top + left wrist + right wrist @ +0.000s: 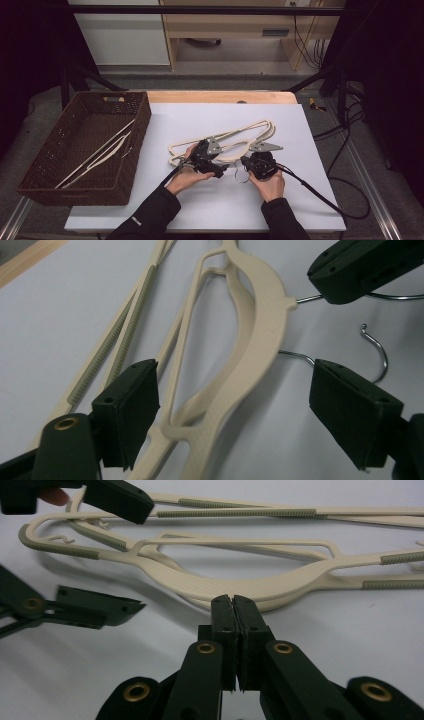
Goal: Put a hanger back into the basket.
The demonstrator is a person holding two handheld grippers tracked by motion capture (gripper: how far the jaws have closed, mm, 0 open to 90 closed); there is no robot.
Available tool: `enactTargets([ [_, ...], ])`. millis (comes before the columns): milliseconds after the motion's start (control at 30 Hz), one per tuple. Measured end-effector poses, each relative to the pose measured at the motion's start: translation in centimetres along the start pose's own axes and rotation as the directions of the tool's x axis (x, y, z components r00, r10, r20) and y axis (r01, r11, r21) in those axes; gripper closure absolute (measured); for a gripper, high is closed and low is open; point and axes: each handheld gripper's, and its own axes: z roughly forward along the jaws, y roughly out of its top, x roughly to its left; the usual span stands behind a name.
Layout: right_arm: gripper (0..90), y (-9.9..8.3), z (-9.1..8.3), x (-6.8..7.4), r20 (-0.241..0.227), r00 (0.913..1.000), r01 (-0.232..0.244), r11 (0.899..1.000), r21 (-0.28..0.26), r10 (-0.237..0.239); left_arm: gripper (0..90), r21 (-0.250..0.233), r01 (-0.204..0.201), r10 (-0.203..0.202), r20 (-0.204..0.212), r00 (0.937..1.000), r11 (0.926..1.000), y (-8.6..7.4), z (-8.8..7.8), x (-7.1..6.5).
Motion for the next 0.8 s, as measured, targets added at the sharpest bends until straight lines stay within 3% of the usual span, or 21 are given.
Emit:
enactTargets([
  [367,89.2,0.3,-0.5,-0.1,-0.017,0.9998,0.012,1.000,-0.008,-0.012,36.6,0.033,-0.081,0.082,-0.020,0.9964,0.9962,1.1,2.2,-0.4],
  [567,89.2,0.4,-0.7,0.1,-0.010,0.9999,0.011,1.000,-0.015,-0.011,51.3,0.061,-0.148,0.149,-0.015,0.9888,0.9872,1.1,2.6,-0.8],
  [700,89.1,0.4,-0.8,0.0,-0.011,0.9997,0.022,1.000,-0.020,-0.022,59.4,0.058,-0.163,0.164,-0.008,0.9864,0.9849,1.2,2.7,-1.1],
  [767,89.2,0.4,-0.9,0.1,-0.012,0.9999,0.004,1.000,-0.021,-0.004,61.8,0.057,-0.163,0.164,-0.005,0.9865,0.9850,1.3,2.7,-1.2],
  [800,89.1,0.4,-0.9,-0.1,-0.012,0.9997,0.020,1.000,-0.024,-0.020,63.0,0.061,-0.166,0.166,-0.002,0.9861,0.9843,1.3,2.8,-1.2],
])
